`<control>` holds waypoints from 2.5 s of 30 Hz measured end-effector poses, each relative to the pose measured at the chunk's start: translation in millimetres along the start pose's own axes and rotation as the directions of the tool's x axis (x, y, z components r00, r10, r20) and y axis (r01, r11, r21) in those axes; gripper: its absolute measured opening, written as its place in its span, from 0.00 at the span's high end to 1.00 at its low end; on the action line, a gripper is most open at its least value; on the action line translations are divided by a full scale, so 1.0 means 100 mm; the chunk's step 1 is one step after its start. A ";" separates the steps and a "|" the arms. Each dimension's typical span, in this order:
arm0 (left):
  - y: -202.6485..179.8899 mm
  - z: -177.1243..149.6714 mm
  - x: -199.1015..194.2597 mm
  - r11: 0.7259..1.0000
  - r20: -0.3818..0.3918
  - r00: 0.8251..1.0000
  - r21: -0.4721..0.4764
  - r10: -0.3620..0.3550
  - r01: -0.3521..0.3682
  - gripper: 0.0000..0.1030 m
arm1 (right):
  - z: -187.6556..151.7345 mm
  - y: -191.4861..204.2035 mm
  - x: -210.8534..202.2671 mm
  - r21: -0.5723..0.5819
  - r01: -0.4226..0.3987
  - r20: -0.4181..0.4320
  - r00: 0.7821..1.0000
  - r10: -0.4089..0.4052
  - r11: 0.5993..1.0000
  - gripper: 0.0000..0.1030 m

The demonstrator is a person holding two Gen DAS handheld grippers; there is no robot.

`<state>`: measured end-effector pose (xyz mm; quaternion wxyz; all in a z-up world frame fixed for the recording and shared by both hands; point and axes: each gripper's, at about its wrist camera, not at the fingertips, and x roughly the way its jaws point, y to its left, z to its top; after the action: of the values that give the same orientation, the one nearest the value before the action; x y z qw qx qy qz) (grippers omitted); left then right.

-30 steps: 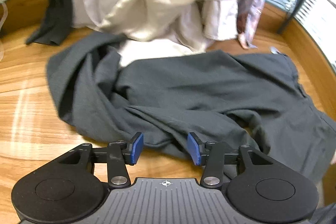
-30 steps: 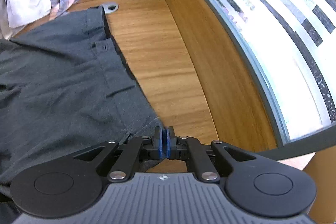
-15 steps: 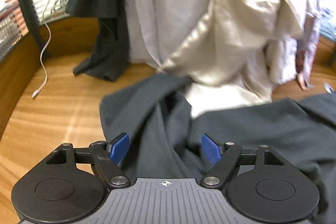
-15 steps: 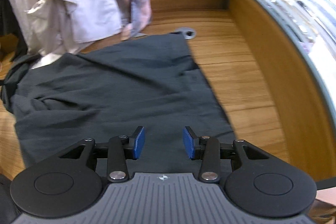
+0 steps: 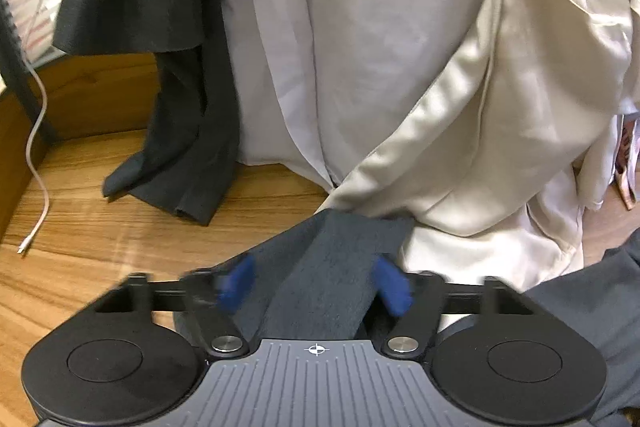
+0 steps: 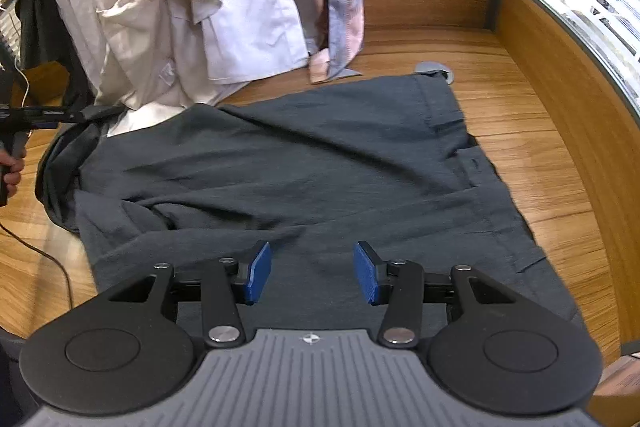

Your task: Fold clothes

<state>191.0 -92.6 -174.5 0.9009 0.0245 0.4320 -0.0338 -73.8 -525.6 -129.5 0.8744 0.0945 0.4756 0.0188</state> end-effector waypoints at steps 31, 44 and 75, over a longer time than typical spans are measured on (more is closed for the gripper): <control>1.87 -0.95 -1.34 0.946 0.040 0.993 -0.301 -0.114 0.120 0.63 | 0.17 2.08 0.59 -0.252 -0.232 -0.078 0.972 0.220 0.939 0.50; 1.36 -0.77 -0.55 0.853 -0.033 0.955 -0.460 -0.294 0.246 0.30 | -0.09 1.87 0.35 -0.200 -0.164 -0.096 0.984 0.147 0.966 0.48; 2.40 -1.47 -2.42 0.811 0.086 0.985 -0.581 0.149 -0.072 0.97 | 0.04 1.85 0.77 -0.482 -0.155 -0.194 0.979 0.068 0.863 0.47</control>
<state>-55.0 167.1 -74.1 0.8921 -0.2261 0.3615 0.1492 -18.5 -335.4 -157.2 0.8229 -0.1067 0.5215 0.1984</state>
